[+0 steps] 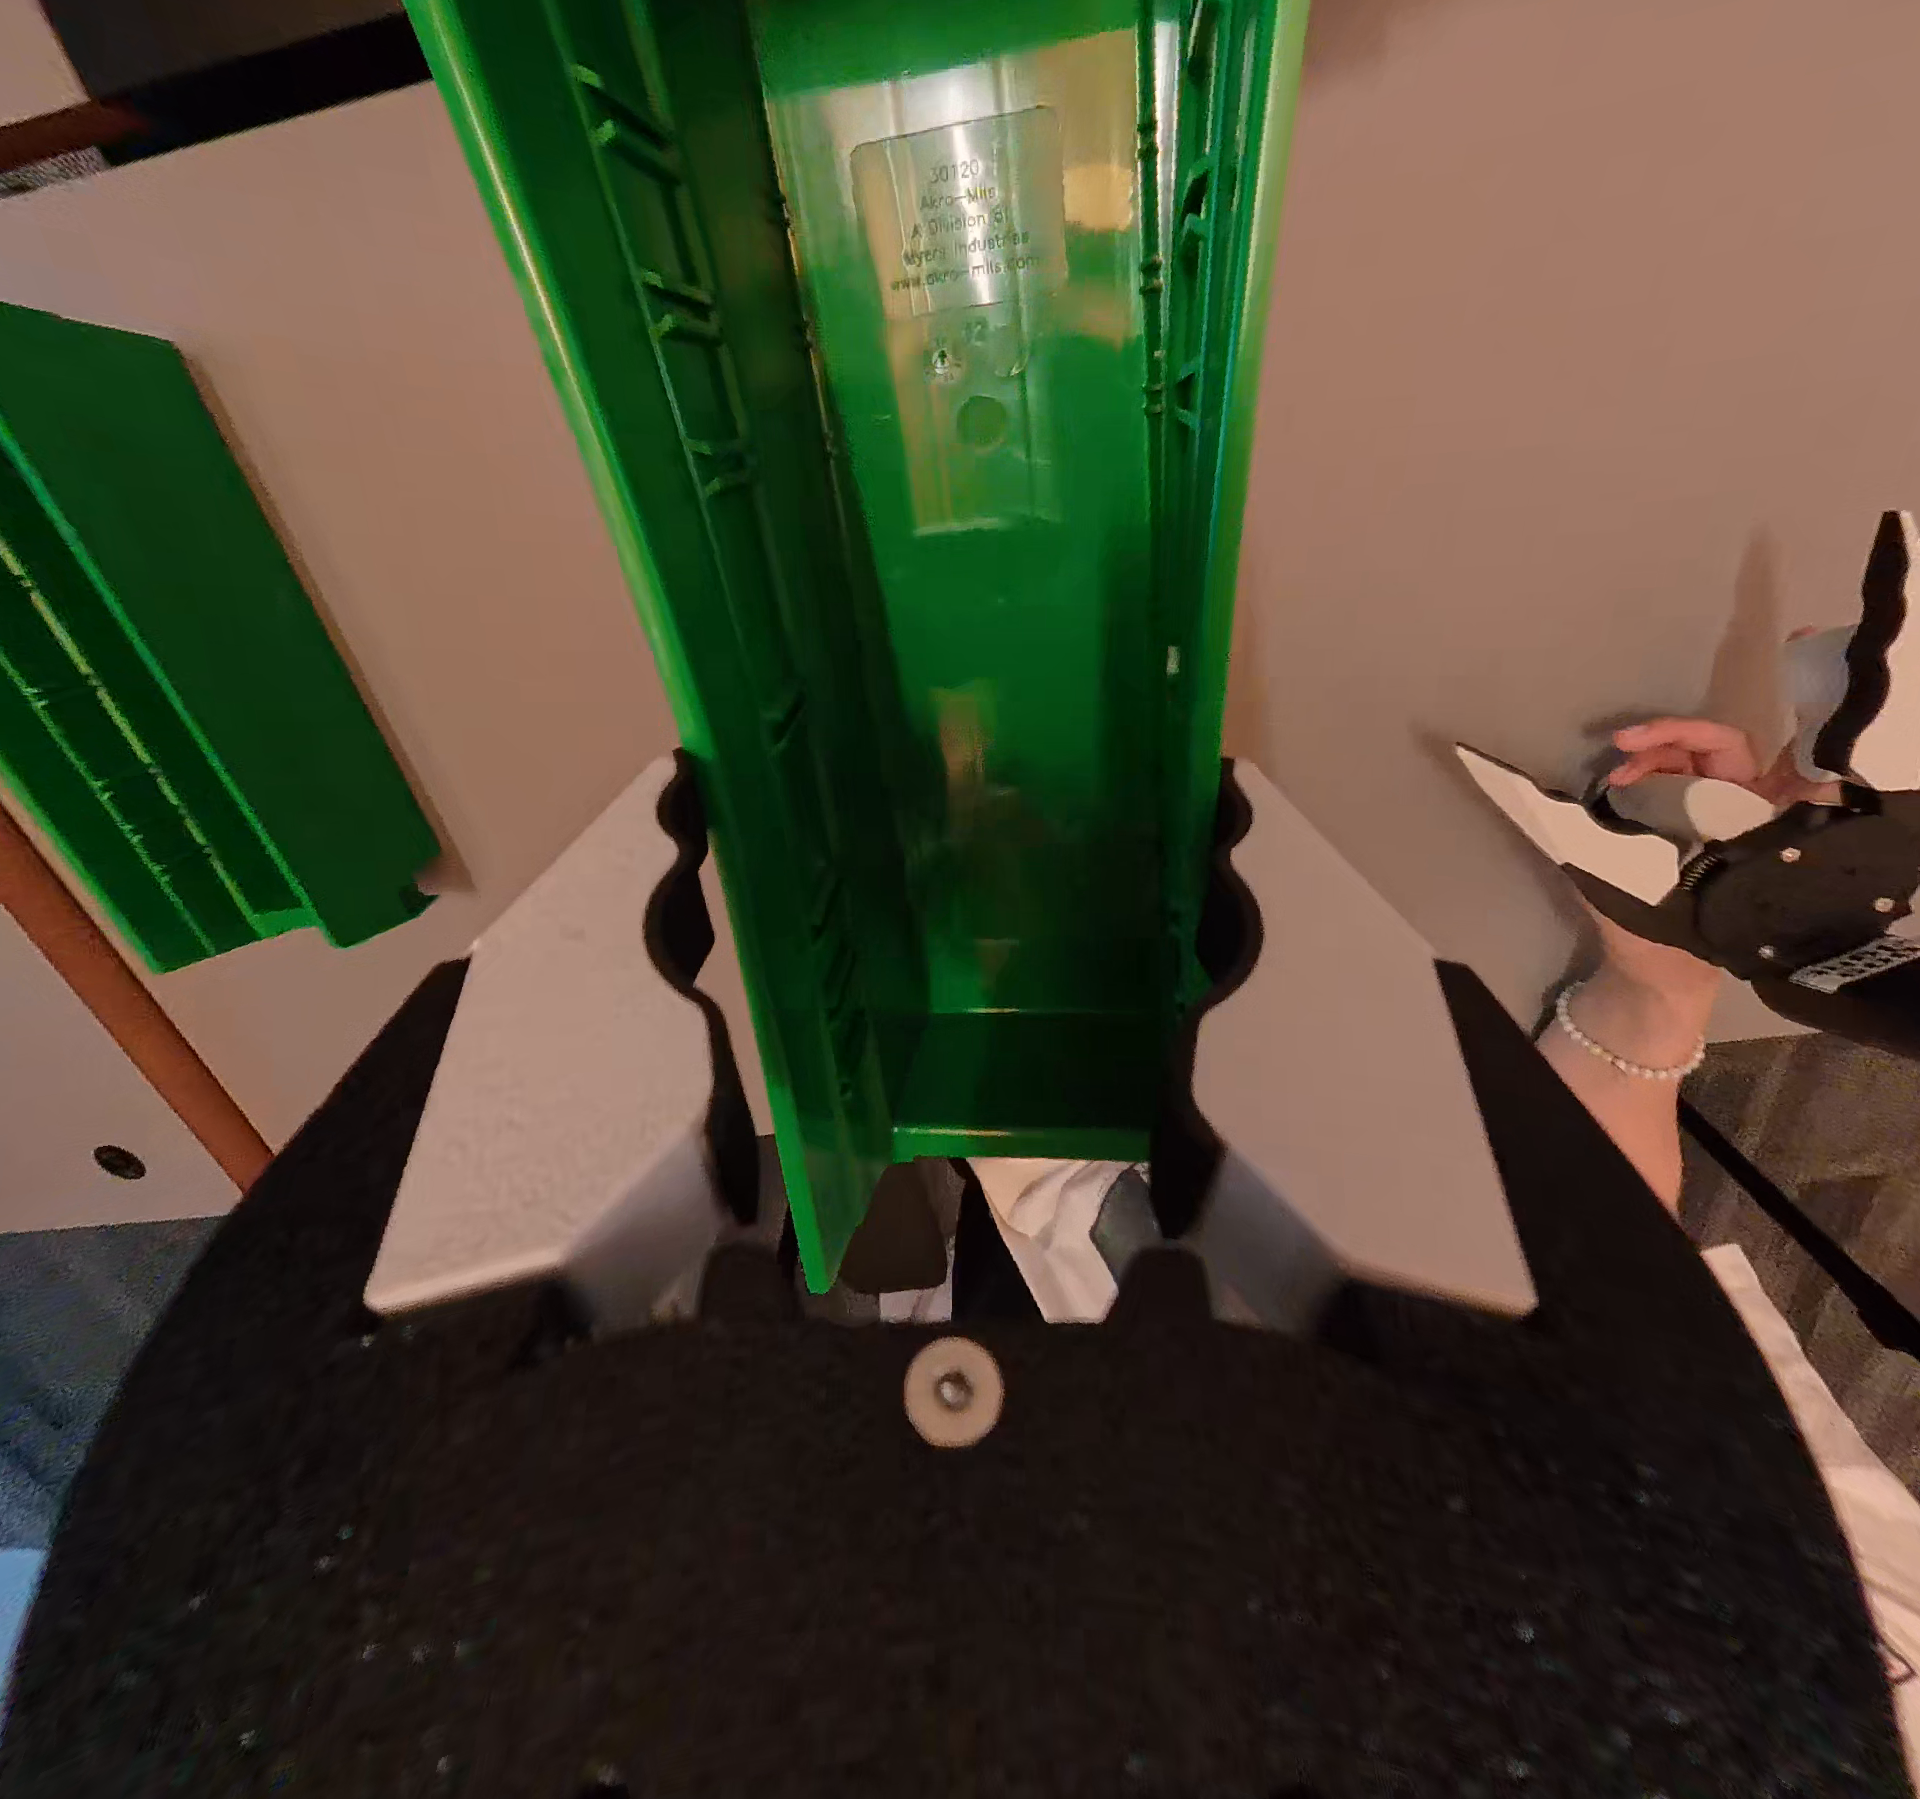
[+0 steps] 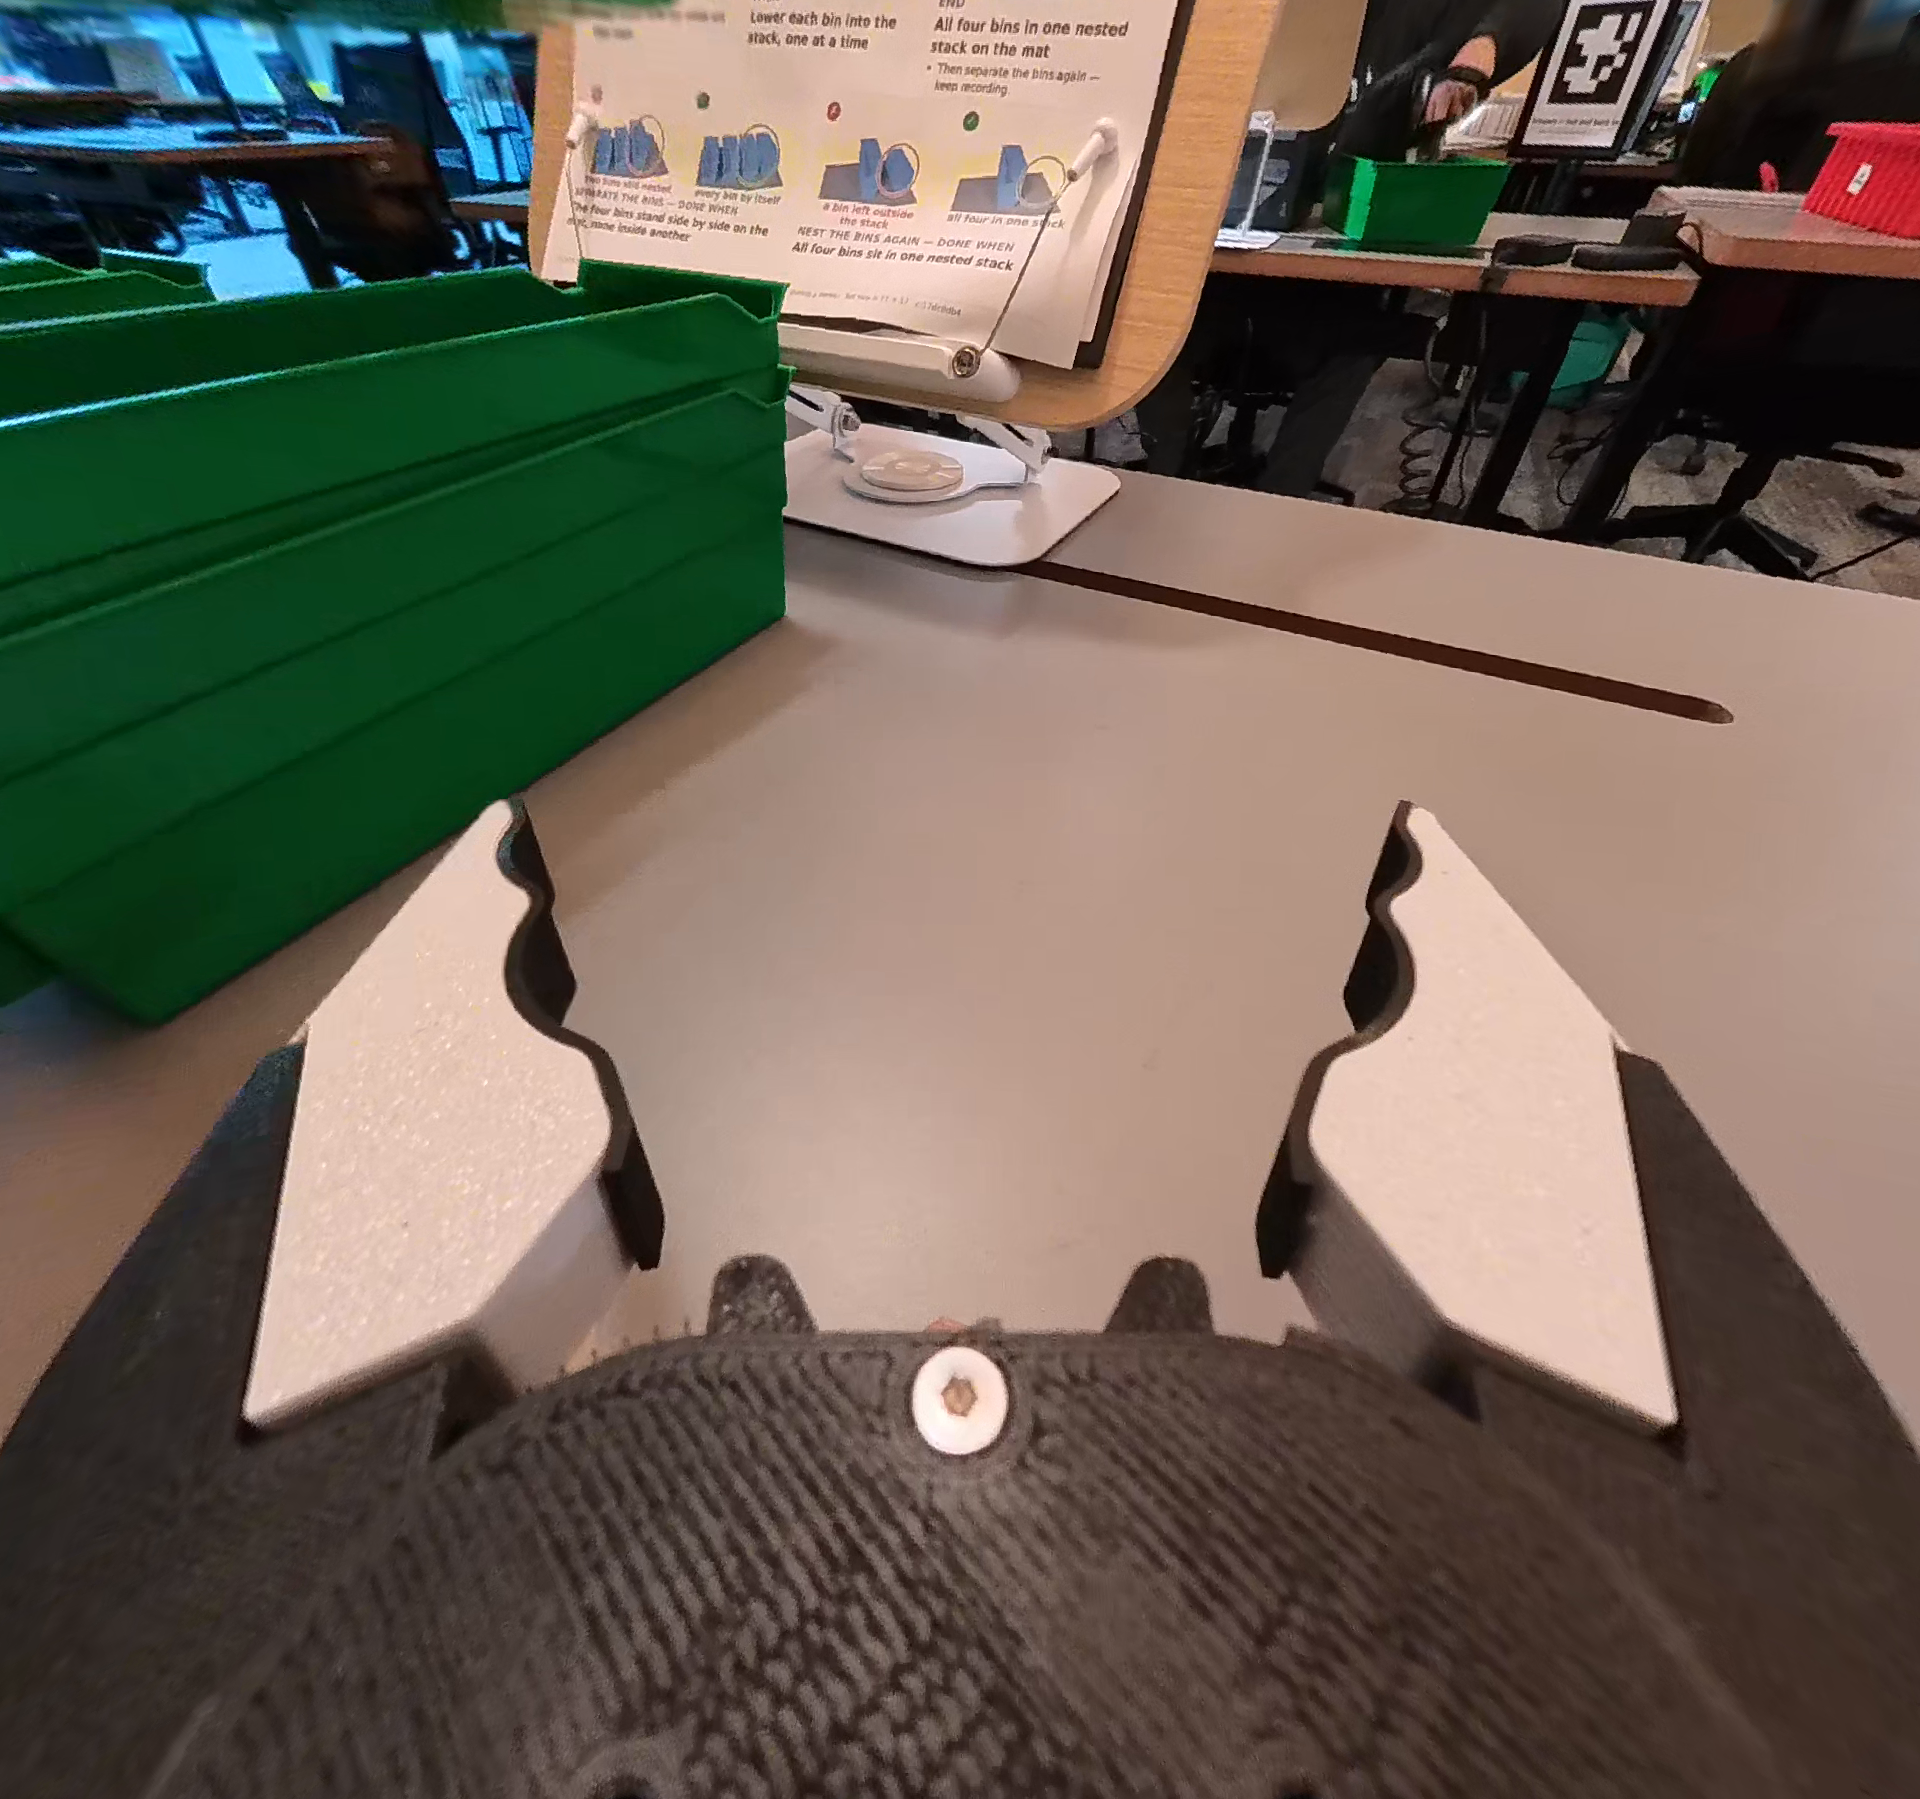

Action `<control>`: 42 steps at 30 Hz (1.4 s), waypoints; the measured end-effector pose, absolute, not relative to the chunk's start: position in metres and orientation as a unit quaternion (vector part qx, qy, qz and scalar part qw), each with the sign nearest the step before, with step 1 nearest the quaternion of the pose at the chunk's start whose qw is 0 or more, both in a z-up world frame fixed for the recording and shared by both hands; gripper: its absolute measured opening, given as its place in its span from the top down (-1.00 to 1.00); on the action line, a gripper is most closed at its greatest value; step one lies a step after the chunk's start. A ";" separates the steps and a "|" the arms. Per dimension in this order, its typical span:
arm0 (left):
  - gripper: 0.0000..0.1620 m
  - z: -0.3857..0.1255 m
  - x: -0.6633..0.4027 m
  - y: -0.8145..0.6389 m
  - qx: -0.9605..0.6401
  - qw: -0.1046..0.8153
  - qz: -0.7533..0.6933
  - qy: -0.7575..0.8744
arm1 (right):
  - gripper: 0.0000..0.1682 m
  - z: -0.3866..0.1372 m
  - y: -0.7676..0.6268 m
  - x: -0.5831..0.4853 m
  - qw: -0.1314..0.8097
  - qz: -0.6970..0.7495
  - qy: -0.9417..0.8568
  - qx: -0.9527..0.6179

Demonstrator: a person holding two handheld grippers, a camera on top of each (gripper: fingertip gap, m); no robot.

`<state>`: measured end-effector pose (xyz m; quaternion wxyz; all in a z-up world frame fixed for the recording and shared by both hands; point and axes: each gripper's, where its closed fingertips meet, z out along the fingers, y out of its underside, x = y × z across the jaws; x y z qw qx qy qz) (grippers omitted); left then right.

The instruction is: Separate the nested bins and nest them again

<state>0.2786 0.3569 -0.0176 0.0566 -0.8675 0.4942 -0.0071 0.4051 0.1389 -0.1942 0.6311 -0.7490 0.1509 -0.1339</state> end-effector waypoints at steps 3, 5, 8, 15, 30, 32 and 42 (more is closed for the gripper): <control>-0.18 -0.001 0.260 0.380 -0.875 0.068 -0.010 0.480 | -0.80 -0.195 0.139 0.405 0.630 -0.132 0.152 -0.750; -0.19 0.002 0.244 0.399 -0.881 0.074 -0.006 0.466 | -0.80 -0.196 0.139 0.405 0.628 -0.134 0.150 -0.751; -0.19 -0.003 0.218 0.426 -0.891 0.078 0.002 0.446 | -0.80 -0.197 0.140 0.404 0.625 -0.136 0.148 -0.754; -0.21 -0.054 0.176 0.473 -0.902 0.068 -0.001 0.427 | -0.80 -0.202 0.139 0.407 0.618 -0.142 0.150 -0.759; -0.24 -0.190 0.152 0.520 -0.907 0.040 0.010 0.420 | -0.80 -0.207 0.143 0.407 0.601 -0.162 0.142 -0.770; -0.24 -0.198 0.151 0.522 -0.905 0.042 0.015 0.423 | -0.80 -0.207 0.144 0.406 0.598 -0.165 0.141 -0.771; -0.41 -0.215 0.147 0.533 -0.892 0.112 0.024 0.436 | -0.84 -0.213 0.144 0.408 0.572 -0.188 0.135 -0.787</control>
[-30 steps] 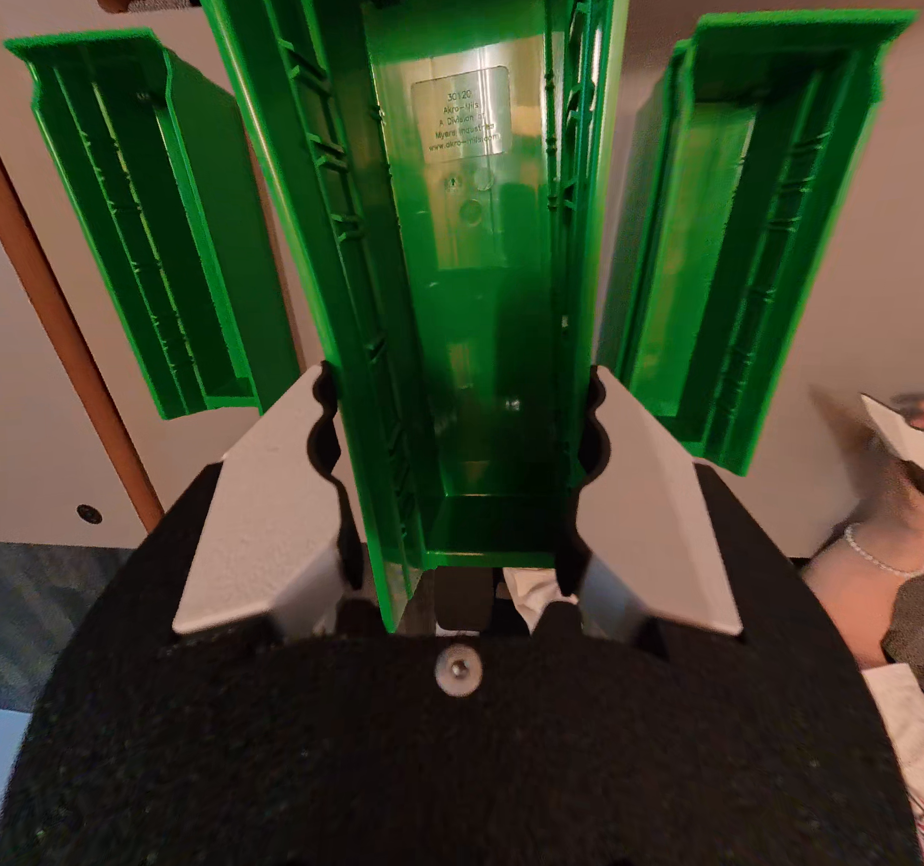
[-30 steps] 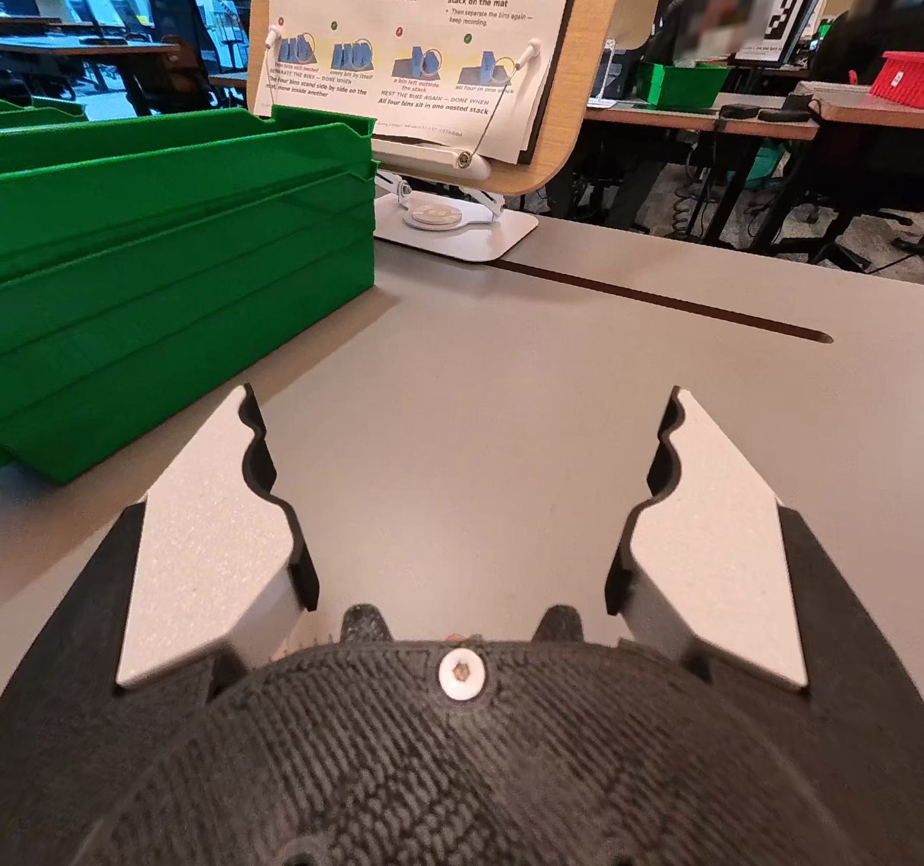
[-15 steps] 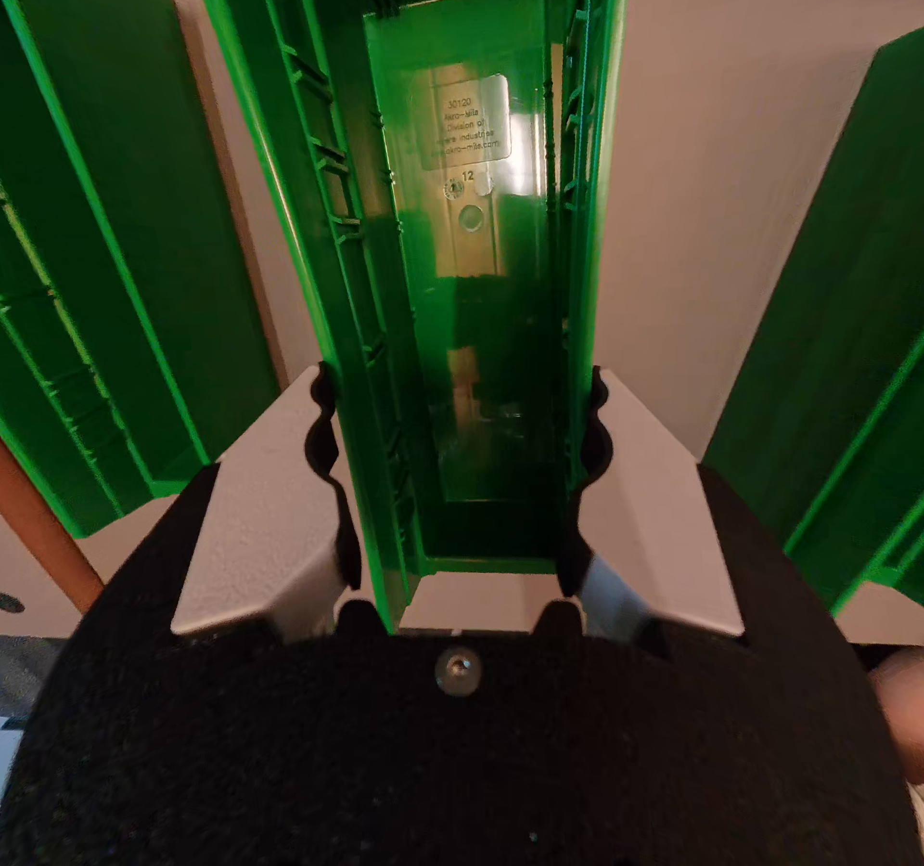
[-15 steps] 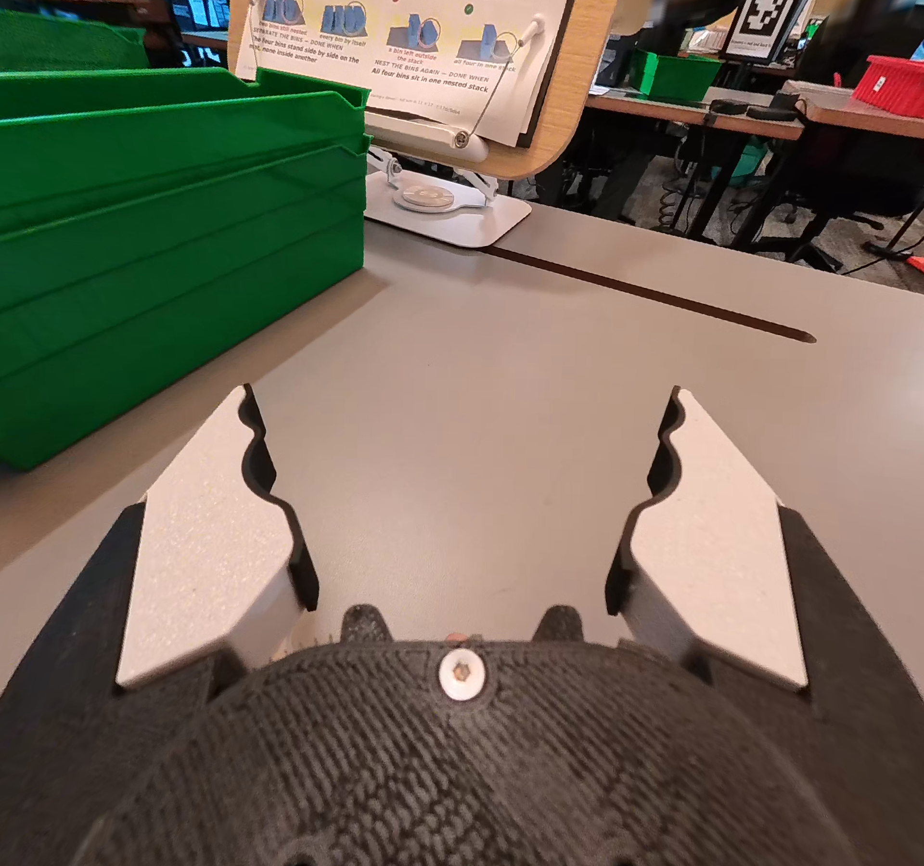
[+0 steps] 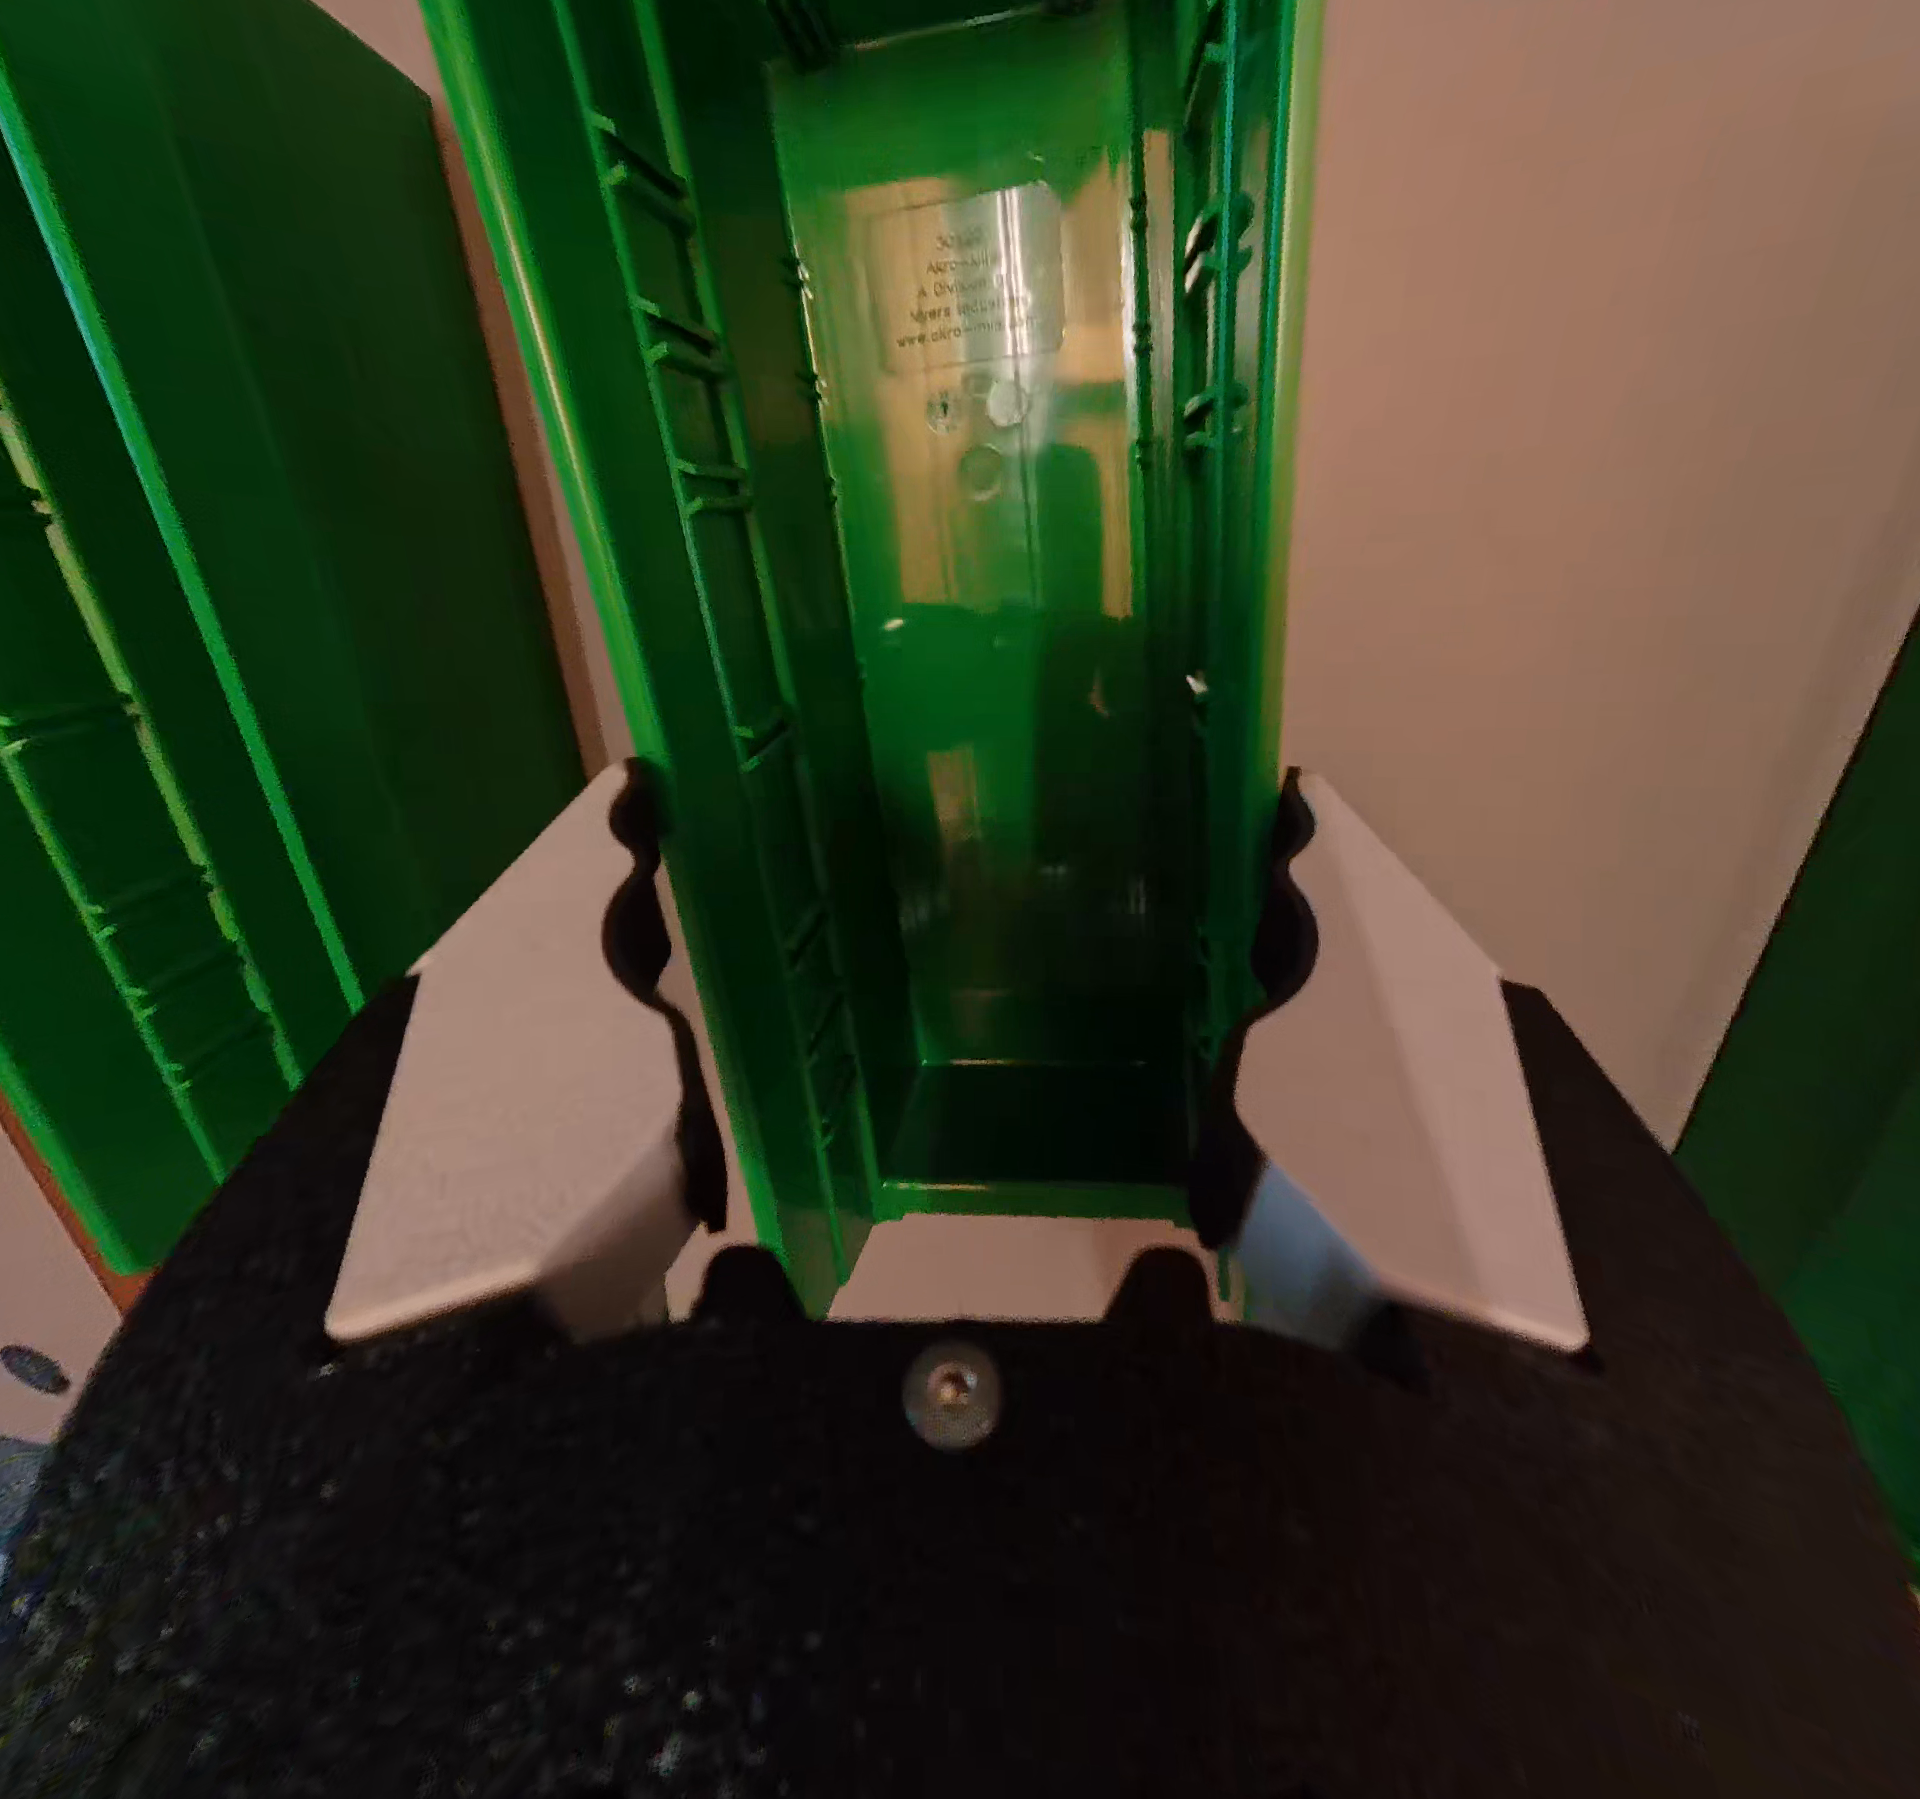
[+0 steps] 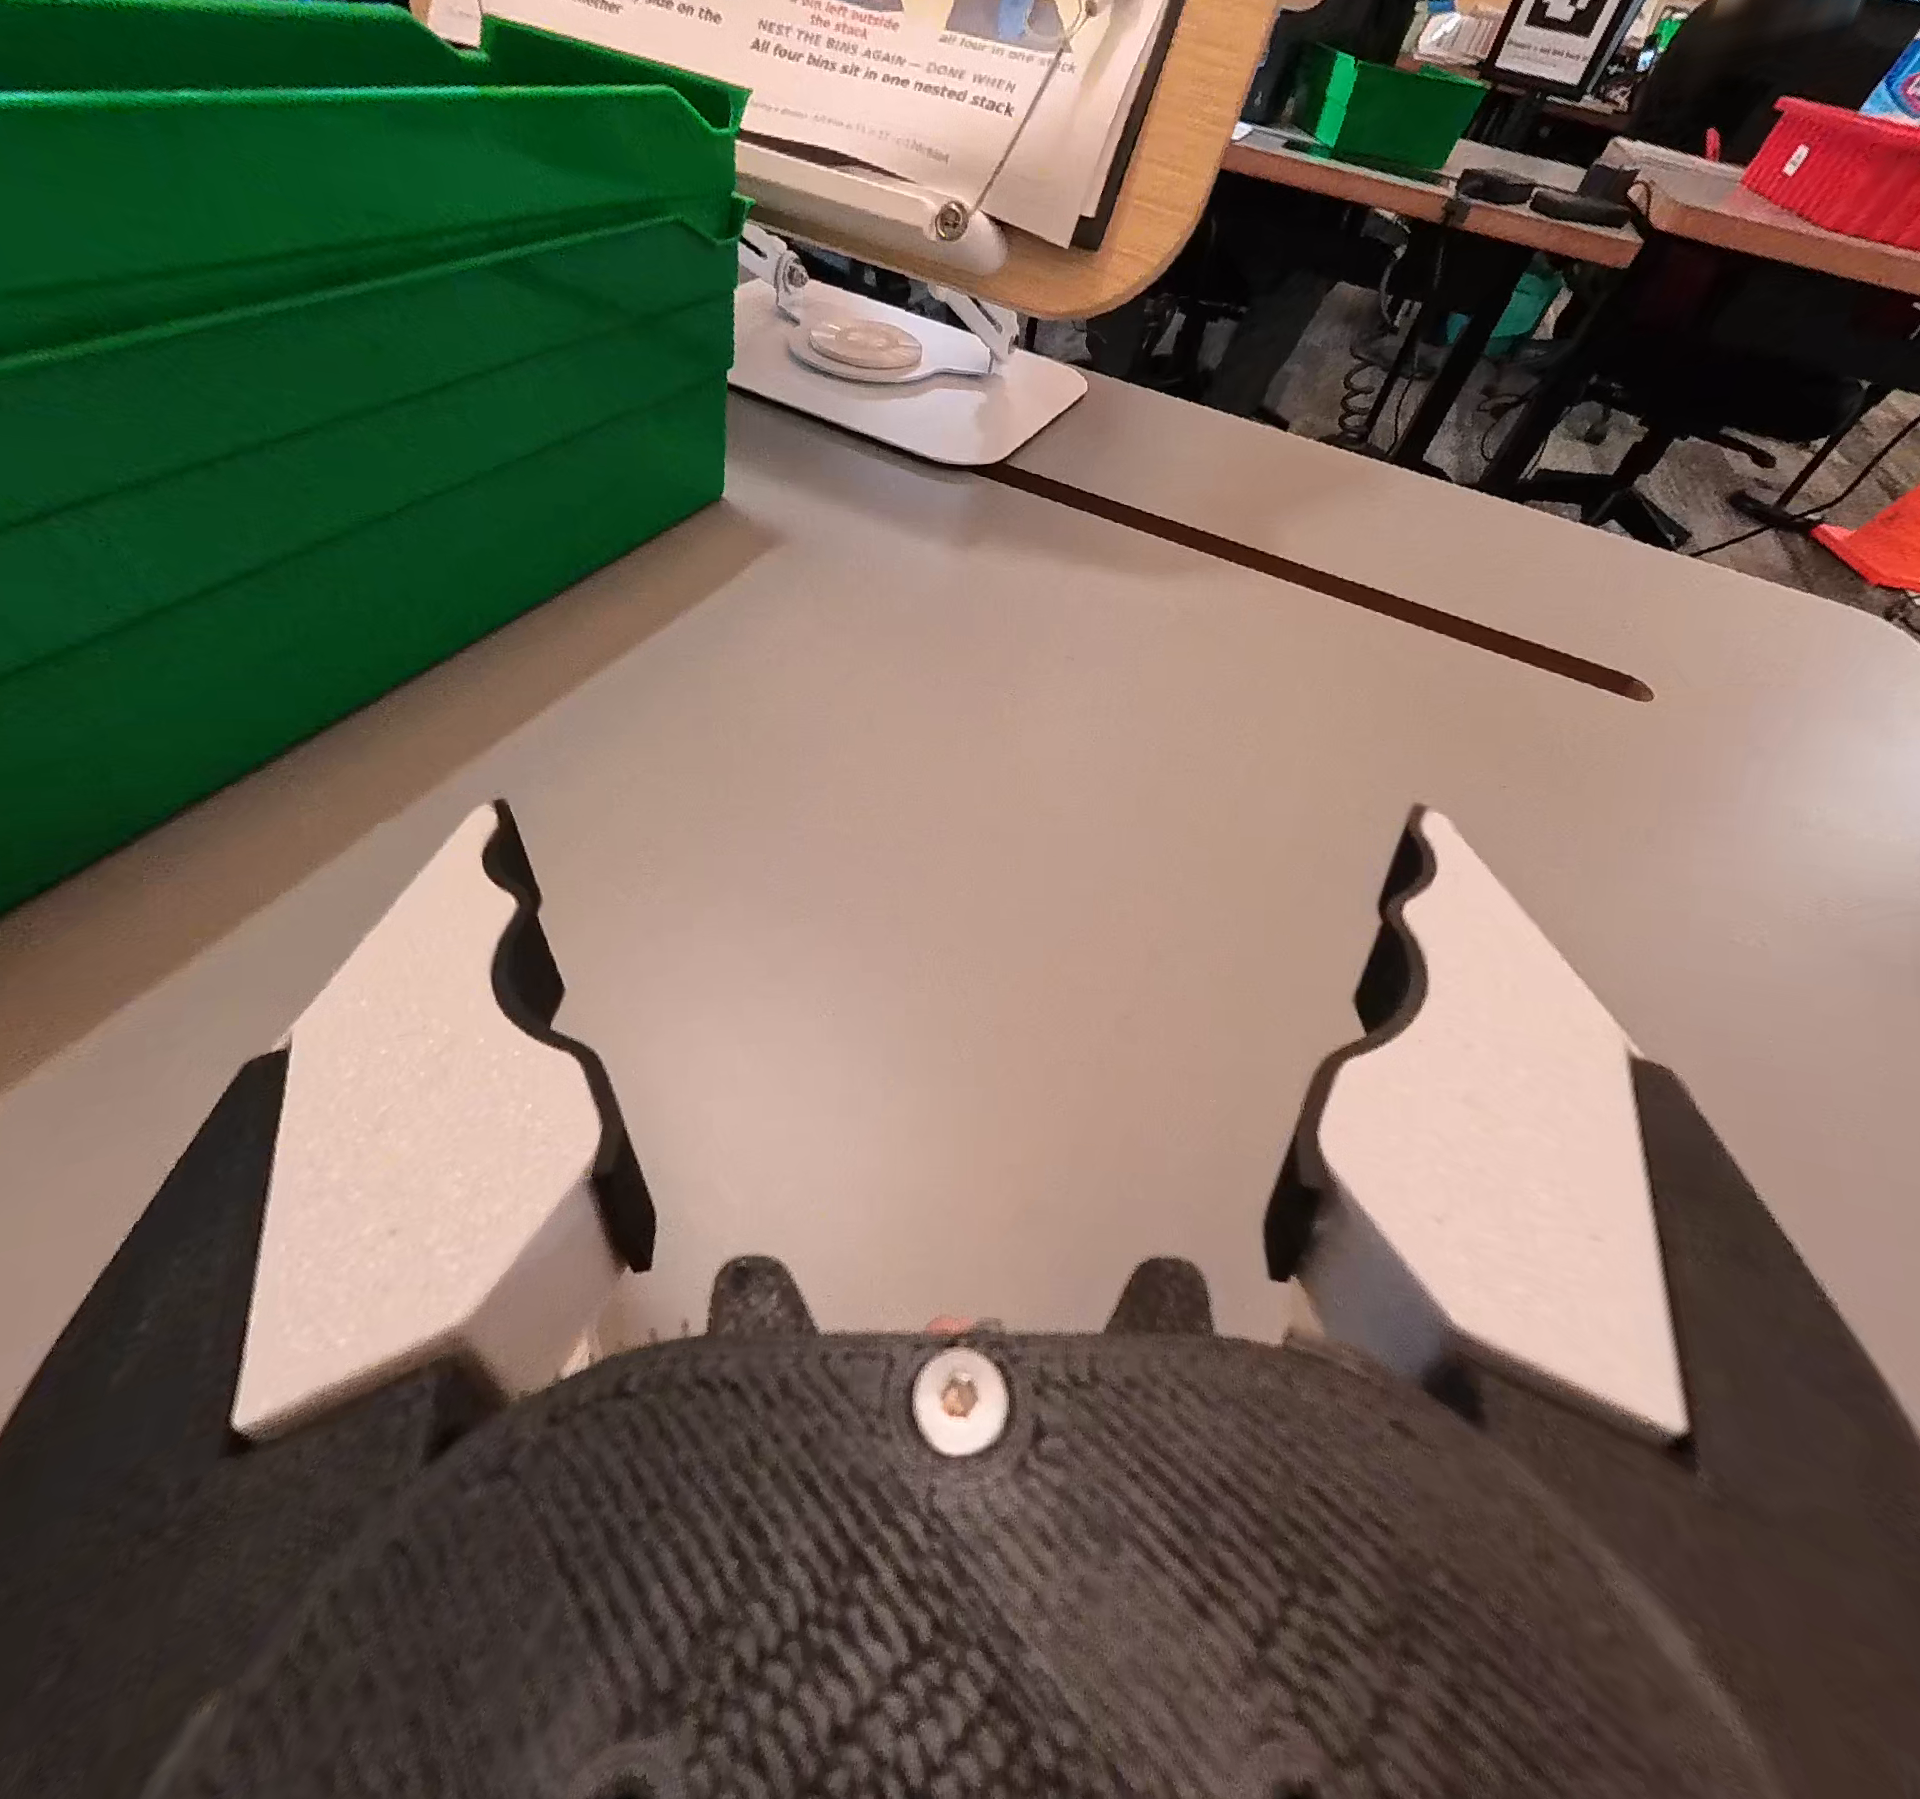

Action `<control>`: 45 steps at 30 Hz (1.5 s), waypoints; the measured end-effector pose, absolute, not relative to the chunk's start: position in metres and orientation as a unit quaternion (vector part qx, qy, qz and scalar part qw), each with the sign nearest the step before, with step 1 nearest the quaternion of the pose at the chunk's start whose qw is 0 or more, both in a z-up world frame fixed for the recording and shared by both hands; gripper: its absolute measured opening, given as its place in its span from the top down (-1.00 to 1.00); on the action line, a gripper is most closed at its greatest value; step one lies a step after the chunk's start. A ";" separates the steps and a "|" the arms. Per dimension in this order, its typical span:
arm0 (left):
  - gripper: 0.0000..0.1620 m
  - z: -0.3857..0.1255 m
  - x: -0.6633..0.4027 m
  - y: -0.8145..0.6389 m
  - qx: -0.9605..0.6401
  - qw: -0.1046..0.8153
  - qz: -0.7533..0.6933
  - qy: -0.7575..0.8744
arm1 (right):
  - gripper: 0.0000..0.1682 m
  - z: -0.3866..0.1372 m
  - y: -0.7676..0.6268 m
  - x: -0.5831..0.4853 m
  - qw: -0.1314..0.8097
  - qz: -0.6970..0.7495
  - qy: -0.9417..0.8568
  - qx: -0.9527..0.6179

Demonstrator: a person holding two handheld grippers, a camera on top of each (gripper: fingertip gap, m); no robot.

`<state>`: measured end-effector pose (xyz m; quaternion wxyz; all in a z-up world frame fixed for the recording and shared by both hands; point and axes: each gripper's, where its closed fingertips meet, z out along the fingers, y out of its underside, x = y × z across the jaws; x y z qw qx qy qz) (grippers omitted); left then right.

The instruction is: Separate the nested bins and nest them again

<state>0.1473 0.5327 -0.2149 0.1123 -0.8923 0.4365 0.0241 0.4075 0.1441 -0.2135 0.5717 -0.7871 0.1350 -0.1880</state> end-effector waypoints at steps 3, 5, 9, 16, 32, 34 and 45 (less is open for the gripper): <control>-0.40 -0.204 0.147 0.533 -0.886 0.142 0.026 0.441 | -0.87 -0.209 0.140 0.405 0.543 -0.205 0.123 -0.805; -0.38 -0.181 0.151 0.535 -0.868 0.197 0.015 0.455 | -0.87 -0.191 0.137 0.401 0.544 -0.239 0.110 -0.797; -0.36 -0.110 0.150 0.533 -0.820 0.356 -0.040 0.447 | -0.87 -0.160 0.138 0.381 0.556 -0.252 0.091 -0.787; -0.35 -0.077 0.115 0.482 -0.717 0.531 -0.148 0.428 | -0.74 -0.128 0.175 0.334 0.609 -0.103 0.119 -0.778; -0.32 -0.152 0.075 0.422 -0.666 0.577 -0.228 0.415 | -0.61 -0.113 0.298 0.273 0.462 -0.045 0.179 -0.867; -0.33 -0.144 0.069 0.424 -0.667 0.581 -0.214 0.414 | -0.60 -0.121 0.309 0.269 0.422 -0.043 0.202 -0.883; -0.33 -0.138 0.059 0.425 -0.676 0.553 -0.256 0.415 | -0.40 -0.158 0.324 0.292 0.243 -0.113 0.288 -0.919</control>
